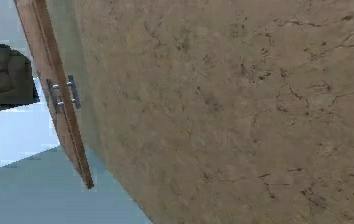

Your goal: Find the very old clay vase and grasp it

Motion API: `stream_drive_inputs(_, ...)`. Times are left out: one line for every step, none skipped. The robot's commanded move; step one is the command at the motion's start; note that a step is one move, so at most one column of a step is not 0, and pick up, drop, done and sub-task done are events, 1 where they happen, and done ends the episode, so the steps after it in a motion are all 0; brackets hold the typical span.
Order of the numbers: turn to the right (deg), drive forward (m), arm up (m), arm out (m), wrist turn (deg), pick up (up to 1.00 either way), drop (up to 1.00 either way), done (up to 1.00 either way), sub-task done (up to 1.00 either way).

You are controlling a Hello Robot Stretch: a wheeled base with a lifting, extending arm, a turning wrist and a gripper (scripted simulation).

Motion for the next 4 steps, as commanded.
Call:
stream_drive_inputs(-39.0, 0.0, 0.0, 0.0, 0.0, 0.0, 0.0, 0.0, 0.0)
stream_drive_inputs(0.0, 0.75, 0.0, 0.0, 0.0, 0.0, 0.0, 0.0, 0.0)
stream_drive_inputs(-15.0, 0.0, 0.0, 0.0, 0.0, 0.0, 0.0, 0.0, 0.0)
stream_drive_inputs(0.0, 0.75, 0.0, 0.0, 0.0, 0.0, 0.0, 0.0, 0.0)
